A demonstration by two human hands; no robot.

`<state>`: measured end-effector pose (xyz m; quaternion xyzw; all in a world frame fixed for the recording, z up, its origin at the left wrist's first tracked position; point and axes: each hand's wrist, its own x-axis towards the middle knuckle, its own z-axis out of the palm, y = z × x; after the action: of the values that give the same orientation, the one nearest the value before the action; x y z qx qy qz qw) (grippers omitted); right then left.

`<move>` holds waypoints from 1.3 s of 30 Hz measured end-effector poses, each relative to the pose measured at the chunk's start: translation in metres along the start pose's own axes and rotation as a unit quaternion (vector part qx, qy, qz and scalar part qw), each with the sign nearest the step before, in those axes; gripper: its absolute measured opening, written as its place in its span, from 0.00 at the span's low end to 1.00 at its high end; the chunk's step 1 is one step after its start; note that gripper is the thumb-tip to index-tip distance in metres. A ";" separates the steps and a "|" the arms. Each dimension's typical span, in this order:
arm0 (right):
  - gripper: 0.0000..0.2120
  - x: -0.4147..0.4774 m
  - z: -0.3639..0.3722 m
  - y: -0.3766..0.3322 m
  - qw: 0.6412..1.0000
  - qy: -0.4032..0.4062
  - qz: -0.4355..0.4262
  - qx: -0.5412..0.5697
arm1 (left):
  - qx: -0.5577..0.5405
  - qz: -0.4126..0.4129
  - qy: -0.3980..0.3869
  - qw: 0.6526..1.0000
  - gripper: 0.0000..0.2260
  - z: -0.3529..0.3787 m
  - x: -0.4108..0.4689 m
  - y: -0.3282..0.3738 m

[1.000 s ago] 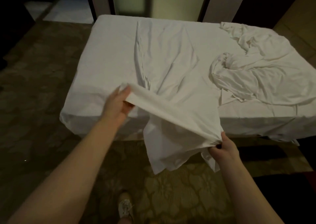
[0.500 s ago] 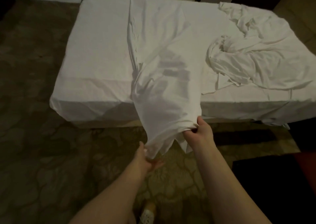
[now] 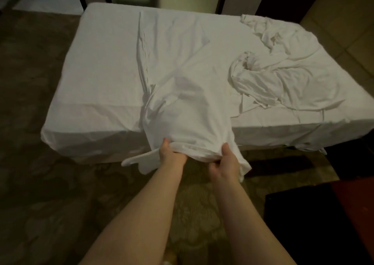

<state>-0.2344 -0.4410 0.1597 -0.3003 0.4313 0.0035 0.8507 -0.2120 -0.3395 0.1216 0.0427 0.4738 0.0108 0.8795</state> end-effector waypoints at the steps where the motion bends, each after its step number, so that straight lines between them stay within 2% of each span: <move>1: 0.22 0.003 -0.001 -0.004 0.998 0.014 -0.046 -0.030 | -0.004 0.007 0.010 1.000 0.18 -0.004 -0.002 0.006; 3: 0.24 0.003 -0.001 -0.013 0.988 0.037 -0.116 -0.091 | 0.005 0.042 0.033 0.999 0.17 -0.014 -0.004 0.025; 5: 0.26 0.007 -0.002 -0.022 0.973 0.048 -0.170 -0.147 | 0.054 0.104 0.020 0.993 0.17 -0.020 -0.005 0.045; 7: 0.26 0.012 -0.002 -0.029 0.959 0.020 -0.202 -0.200 | 0.114 0.171 0.002 0.979 0.16 -0.014 -0.007 0.061; 9: 0.27 0.015 0.002 -0.032 0.951 0.001 -0.203 -0.234 | 0.123 0.210 -0.007 0.970 0.17 0.000 -0.016 0.071; 13: 0.31 0.025 0.013 -0.039 0.957 0.010 -0.179 -0.229 | 0.122 0.226 0.002 0.967 0.17 0.005 -0.028 0.076; 16: 0.26 0.024 0.023 -0.049 0.958 0.053 -0.150 -0.241 | 0.140 0.226 0.002 0.964 0.18 0.012 -0.038 0.085; 18: 0.22 0.012 0.040 -0.062 0.937 0.043 -0.216 -0.272 | 0.166 0.249 -0.028 0.954 0.18 0.036 -0.052 0.099; 21: 0.24 -0.012 0.063 -0.083 0.908 -0.048 -0.339 -0.243 | 0.175 0.301 -0.076 0.934 0.18 0.065 -0.067 0.116; 23: 0.22 -0.009 0.045 -0.074 0.907 -0.029 -0.301 -0.294 | 0.220 0.316 -0.027 0.923 0.19 0.042 -0.063 0.114; 26: 0.19 -0.003 -0.017 -0.042 0.890 0.062 -0.156 -0.424 | 0.280 0.272 0.104 0.915 0.17 -0.033 -0.043 0.102; 28: 0.27 -0.008 -0.037 -0.032 0.859 0.088 -0.159 -0.478 | 0.288 0.261 0.112 0.914 0.16 -0.054 -0.044 0.099; 30: 0.30 -0.015 -0.039 -0.031 0.846 0.088 -0.187 -0.491 | 0.315 0.293 0.097 0.898 0.16 -0.057 -0.047 0.103; 33: 0.30 -0.031 -0.043 -0.034 0.858 0.054 -0.213 -0.464 | 0.316 0.320 0.088 0.889 0.17 -0.058 -0.070 0.100; 39: 0.28 -0.079 -0.086 -0.030 0.866 0.020 -0.261 -0.426 | 0.279 0.313 0.104 0.902 0.17 -0.106 -0.128 0.083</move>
<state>-0.3389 -0.4898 0.1951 -0.7349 0.3109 -0.0411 0.6013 -0.3690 -0.2571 0.1776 0.4310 0.5082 0.1568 0.7289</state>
